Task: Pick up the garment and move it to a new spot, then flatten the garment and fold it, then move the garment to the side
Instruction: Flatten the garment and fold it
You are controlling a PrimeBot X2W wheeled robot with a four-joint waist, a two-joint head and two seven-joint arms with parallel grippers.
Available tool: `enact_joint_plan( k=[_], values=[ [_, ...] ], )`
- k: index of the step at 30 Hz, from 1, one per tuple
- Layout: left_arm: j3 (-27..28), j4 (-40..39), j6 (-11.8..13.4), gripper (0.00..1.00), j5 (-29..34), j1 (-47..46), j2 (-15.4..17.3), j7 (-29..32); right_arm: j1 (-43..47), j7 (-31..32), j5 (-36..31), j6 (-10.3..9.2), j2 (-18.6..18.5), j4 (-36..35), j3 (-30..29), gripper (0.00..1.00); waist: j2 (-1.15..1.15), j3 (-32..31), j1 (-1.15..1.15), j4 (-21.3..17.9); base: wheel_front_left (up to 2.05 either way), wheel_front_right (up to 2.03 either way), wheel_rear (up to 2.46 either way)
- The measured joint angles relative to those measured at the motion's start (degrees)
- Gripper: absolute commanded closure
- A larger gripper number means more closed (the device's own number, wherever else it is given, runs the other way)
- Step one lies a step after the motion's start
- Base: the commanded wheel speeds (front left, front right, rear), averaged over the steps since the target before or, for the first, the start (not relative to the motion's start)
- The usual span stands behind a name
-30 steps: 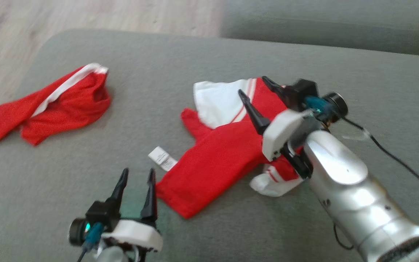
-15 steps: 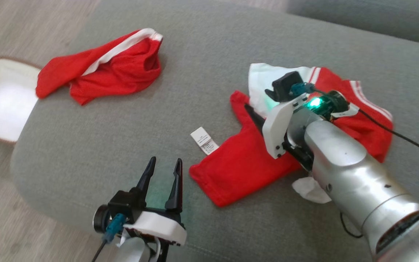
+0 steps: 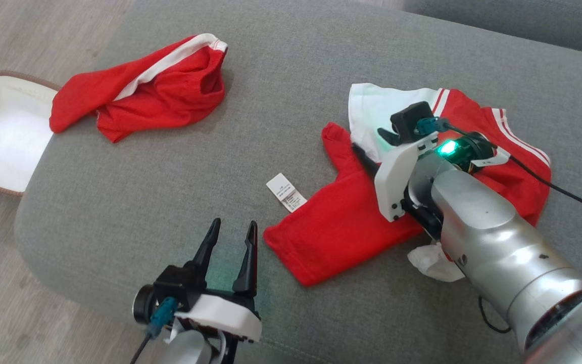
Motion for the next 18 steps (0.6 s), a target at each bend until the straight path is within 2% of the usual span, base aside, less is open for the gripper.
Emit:
enact_joint_plan(
  k=[1,3,4,10,18],
  values=[
    [0.0,0.01,0.0,0.0,0.0,0.0,0.0,0.0,0.0,-0.26,0.2,0.0,-0.03,0.19,0.13,0.37,0.0,-0.07,0.0,0.02,0.0,0.0,0.0],
    [-0.04,0.35,-0.01,0.0,0.0,0.0,0.0,0.0,0.0,-1.01,0.83,0.0,-0.02,0.54,0.25,0.84,0.0,-0.27,0.0,0.08,0.0,0.0,0.0],
    [-0.09,0.55,-0.01,0.0,0.0,0.01,0.0,0.0,0.0,-1.42,1.51,0.0,-0.03,0.89,0.14,1.0,0.0,-0.36,0.0,0.14,0.0,0.0,0.0],
    [-0.15,1.36,-0.19,0.0,0.0,0.07,0.0,0.0,-0.65,-5.69,2.6,0.0,-0.21,3.5,-0.57,1.0,0.0,-0.86,0.0,0.74,0.0,0.0,0.0],
    [-1.33,2.12,-0.58,0.0,-0.01,0.48,0.0,0.0,-9.25,-14.95,2.1,0.0,-2.48,6.59,-5.78,1.0,0.0,-1.99,0.0,2.6,0.0,0.0,0.0]
  ],
)
